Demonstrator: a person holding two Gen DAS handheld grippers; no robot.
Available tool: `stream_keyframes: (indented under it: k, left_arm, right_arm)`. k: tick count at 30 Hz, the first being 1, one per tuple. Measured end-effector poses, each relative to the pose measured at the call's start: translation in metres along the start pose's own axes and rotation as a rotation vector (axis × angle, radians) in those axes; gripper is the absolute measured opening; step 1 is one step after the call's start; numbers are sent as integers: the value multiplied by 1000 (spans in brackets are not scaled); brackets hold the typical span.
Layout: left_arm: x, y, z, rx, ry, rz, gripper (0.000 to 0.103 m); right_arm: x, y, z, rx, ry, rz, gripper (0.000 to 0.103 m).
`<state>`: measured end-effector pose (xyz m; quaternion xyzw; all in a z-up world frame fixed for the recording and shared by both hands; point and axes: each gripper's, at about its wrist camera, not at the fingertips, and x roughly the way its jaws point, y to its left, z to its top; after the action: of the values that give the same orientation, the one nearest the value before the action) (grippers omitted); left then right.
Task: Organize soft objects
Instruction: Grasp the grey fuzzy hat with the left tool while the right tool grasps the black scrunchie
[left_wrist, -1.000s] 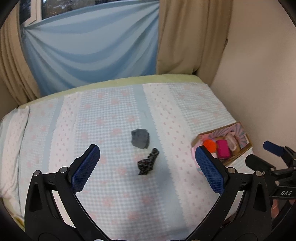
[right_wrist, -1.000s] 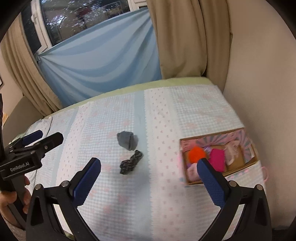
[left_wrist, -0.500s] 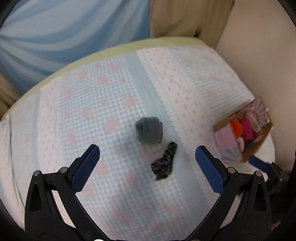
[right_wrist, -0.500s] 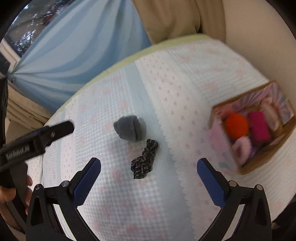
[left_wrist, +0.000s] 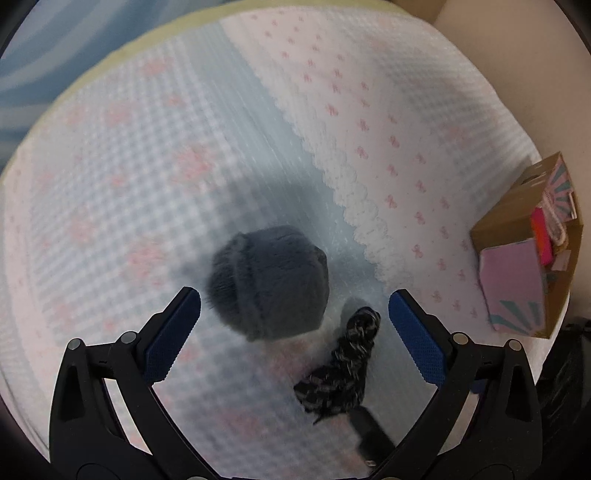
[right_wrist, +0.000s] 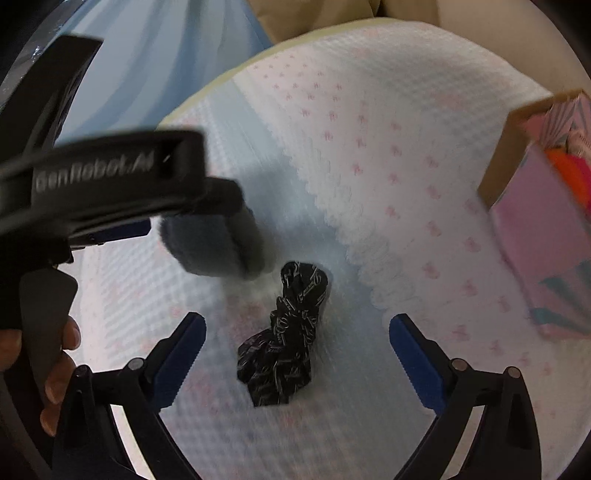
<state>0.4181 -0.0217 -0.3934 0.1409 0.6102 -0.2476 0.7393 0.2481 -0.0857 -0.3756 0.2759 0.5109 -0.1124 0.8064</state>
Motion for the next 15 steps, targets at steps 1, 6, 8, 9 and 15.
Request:
stream_keyframes:
  k: [1, 6, 8, 9, 15]
  left_arm:
    - [6, 0, 0, 3, 4, -1, 100]
    - [37, 6, -3, 12, 22, 19, 84]
    - [45, 10, -3, 5, 28, 21, 79]
    - [49, 12, -2, 2, 28, 24, 78]
    - [62, 10, 1, 23, 10, 22, 56]
  right_arm:
    - [6, 0, -3, 1, 2, -3, 88]
    - [33, 5, -16, -19, 34, -42, 77]
    - [40, 8, -19, -47, 37, -58, 68]
    - [42, 9, -20, -60, 35, -59, 65]
    - [44, 24, -18, -152, 17, -52, 38]
